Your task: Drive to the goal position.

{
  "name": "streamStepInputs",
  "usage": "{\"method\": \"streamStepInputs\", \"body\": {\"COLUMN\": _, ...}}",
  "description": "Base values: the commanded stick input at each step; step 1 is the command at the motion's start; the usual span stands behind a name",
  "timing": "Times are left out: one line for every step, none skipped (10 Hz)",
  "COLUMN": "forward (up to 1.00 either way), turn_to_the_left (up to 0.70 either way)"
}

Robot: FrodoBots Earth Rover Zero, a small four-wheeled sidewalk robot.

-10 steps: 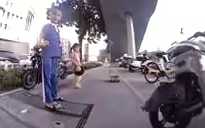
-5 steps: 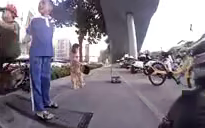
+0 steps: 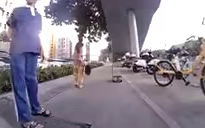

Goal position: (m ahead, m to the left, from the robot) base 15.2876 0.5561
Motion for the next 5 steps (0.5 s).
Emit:
{"method": "streamStepInputs", "body": {"forward": 0.45, "turn_to_the_left": -0.23}}
{"method": "streamStepInputs", "body": {"forward": 0.45, "turn_to_the_left": -0.25}}
{"method": "streamStepInputs", "body": {"forward": 0.45, "turn_to_the_left": -0.26}}
{"method": "streamStepInputs", "body": {"forward": 0.45, "turn_to_the_left": -0.26}}
{"method": "streamStepInputs", "body": {"forward": 0.45, "turn_to_the_left": -0.26}}
